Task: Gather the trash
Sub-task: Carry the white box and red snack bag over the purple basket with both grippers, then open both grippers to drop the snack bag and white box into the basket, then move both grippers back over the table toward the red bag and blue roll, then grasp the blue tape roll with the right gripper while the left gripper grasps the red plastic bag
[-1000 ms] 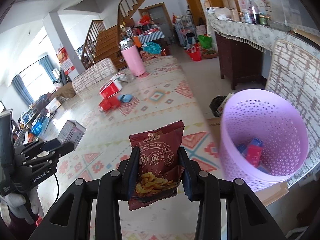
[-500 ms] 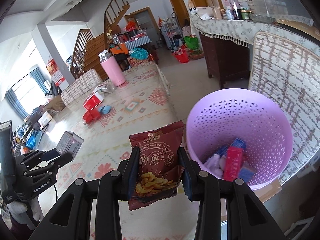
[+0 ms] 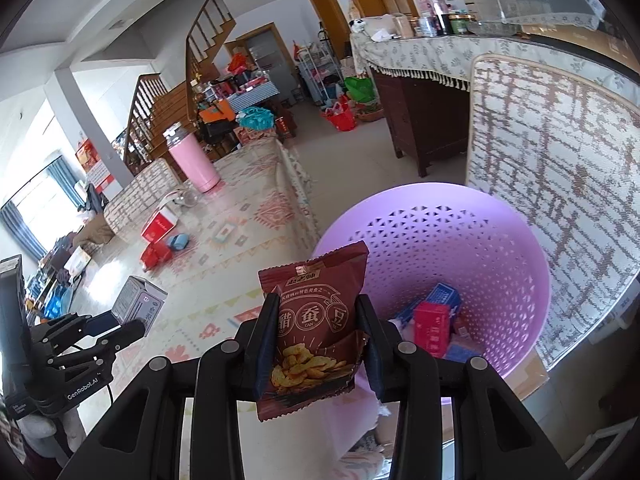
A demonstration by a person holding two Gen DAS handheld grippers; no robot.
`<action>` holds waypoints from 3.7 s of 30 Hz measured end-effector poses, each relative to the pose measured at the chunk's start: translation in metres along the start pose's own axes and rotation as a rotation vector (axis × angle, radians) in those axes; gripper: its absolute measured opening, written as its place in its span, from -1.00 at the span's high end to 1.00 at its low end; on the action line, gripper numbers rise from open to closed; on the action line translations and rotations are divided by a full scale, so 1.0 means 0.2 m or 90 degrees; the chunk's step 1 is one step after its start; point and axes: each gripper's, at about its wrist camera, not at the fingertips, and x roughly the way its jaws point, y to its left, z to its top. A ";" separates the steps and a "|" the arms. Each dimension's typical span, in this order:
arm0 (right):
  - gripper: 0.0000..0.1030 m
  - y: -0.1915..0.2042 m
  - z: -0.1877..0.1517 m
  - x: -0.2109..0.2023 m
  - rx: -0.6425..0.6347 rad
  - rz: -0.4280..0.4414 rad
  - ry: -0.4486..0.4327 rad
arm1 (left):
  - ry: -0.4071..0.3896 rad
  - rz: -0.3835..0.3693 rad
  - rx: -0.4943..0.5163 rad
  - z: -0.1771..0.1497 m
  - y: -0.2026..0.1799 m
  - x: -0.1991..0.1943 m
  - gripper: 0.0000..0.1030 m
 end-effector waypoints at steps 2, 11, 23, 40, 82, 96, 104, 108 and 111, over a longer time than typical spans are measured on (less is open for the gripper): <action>0.21 -0.02 0.01 0.00 0.004 -0.004 -0.001 | 0.001 -0.007 0.004 0.02 -0.03 0.01 0.35; 0.21 -0.15 0.04 0.00 0.026 -0.021 -0.004 | -0.014 -0.028 0.026 0.15 -0.14 0.03 0.35; 0.21 -0.31 0.07 -0.01 0.059 -0.044 -0.009 | -0.040 -0.125 0.034 0.42 -0.33 0.06 0.35; -0.25 -0.51 0.13 -0.03 0.122 -0.076 -0.041 | -0.030 -0.236 -0.016 0.57 -0.43 0.23 -0.47; -0.37 0.71 0.01 0.31 -0.097 0.083 0.066 | -0.010 -0.029 -0.278 -0.22 0.98 0.08 -0.54; -0.37 1.07 0.02 0.61 -0.174 0.081 0.119 | 0.023 -0.018 -0.372 -0.38 1.27 0.20 -0.54; -0.37 1.27 0.11 0.88 -0.227 0.066 0.132 | 0.047 -0.023 -0.406 -0.44 1.33 0.24 -0.54; -0.37 1.31 0.23 1.00 -0.242 0.042 0.112 | 0.057 -0.020 -0.402 -0.44 1.32 0.26 -0.54; -0.37 1.35 0.30 1.09 -0.263 0.032 0.109 | 0.062 -0.017 -0.396 -0.44 1.30 0.27 -0.54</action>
